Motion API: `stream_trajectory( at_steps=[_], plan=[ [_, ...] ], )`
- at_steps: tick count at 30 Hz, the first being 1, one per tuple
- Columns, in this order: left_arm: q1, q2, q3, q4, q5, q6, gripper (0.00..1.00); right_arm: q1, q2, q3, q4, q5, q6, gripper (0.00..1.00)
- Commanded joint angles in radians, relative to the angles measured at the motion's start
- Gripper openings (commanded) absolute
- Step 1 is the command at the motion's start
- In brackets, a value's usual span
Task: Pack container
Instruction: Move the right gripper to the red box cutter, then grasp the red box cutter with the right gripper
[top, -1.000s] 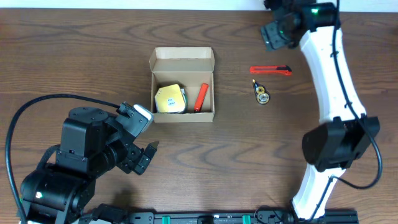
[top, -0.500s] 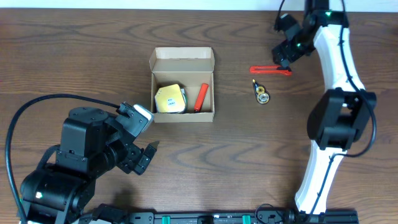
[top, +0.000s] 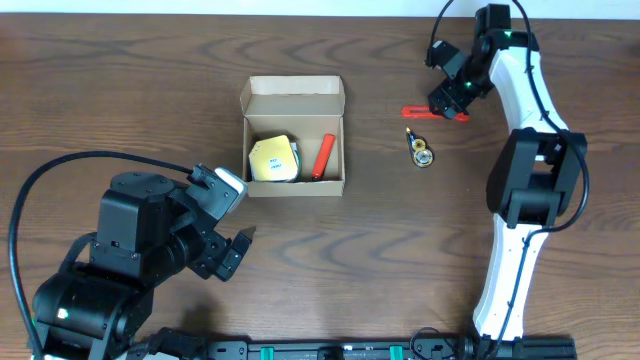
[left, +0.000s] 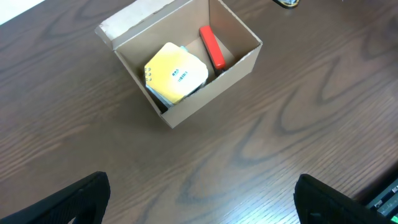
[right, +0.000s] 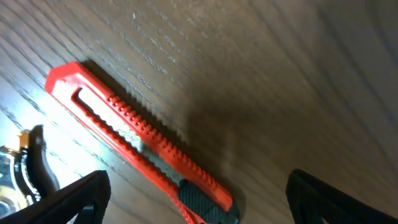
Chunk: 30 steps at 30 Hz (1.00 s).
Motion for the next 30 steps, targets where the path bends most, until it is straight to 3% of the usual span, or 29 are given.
stream_trajectory(
  at_steps=[1, 30],
  plan=[
    [-0.002, -0.002, 0.015, -0.003, -0.006, 0.006, 0.95, 0.0, 0.023, -0.002, 0.0, -0.018, -0.059, 0.92],
    [-0.002, -0.002, 0.015, -0.003, -0.006, 0.007, 0.95, 0.065, 0.07, -0.049, 0.105, 0.136, -0.084, 0.82]
  ],
)
